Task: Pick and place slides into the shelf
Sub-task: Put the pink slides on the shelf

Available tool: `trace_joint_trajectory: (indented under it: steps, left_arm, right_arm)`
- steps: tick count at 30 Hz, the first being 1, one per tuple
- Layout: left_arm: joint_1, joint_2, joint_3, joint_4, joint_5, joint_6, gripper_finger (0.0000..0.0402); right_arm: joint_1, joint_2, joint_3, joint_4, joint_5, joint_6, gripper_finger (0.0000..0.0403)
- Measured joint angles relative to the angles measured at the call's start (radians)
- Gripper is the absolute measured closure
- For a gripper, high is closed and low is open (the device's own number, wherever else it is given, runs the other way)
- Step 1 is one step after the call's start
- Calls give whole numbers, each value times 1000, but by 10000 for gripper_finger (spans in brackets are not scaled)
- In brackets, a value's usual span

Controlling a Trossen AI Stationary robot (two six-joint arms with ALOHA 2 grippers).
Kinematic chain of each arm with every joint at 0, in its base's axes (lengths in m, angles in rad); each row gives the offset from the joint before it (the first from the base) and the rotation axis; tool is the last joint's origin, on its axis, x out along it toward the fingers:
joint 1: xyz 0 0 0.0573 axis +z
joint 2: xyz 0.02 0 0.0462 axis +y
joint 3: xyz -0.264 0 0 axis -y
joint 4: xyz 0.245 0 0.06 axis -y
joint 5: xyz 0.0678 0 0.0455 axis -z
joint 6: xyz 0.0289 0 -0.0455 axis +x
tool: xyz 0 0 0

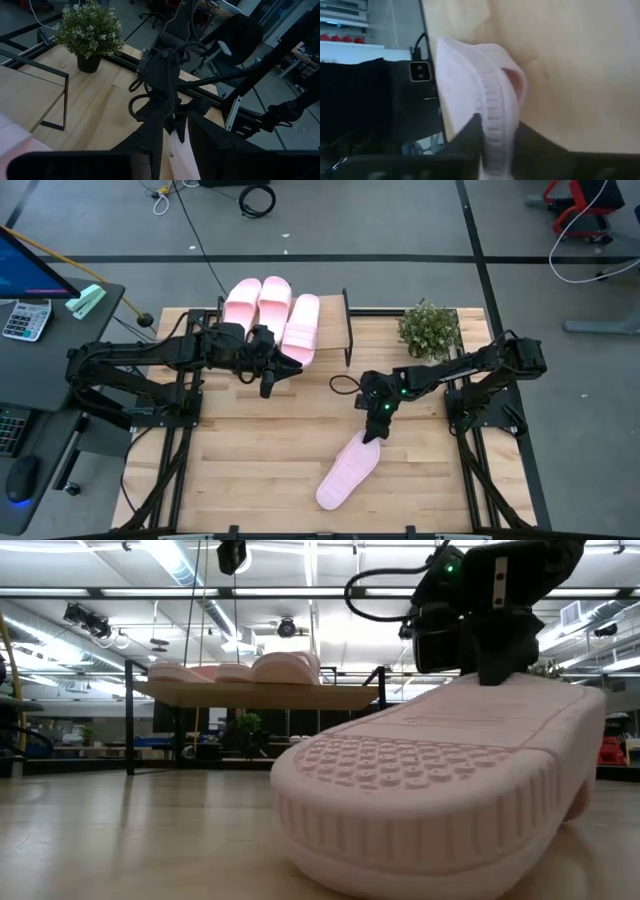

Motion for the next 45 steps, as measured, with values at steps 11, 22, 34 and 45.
trace_joint_trajectory:
  steps: [11, 22, 34, 45]
  left_arm:
    - [0, 0, 0, -1, 0, 9, 305]
    - [6, -22, -1, -11, 1, 68, 302]
    - [54, -81, 0, -40, -1, 95, 302]
    - [53, -139, 0, -60, -6, 132, 306]
  right_arm:
    - [10, -223, 16, -89, 20, 144, 365]
    - [10, -401, 484, -783, 466, -137, 365]
    - [-54, -149, 1106, -1143, 727, -395, 365]
    - [-148, 80, 1400, -1220, 973, -686, 365]
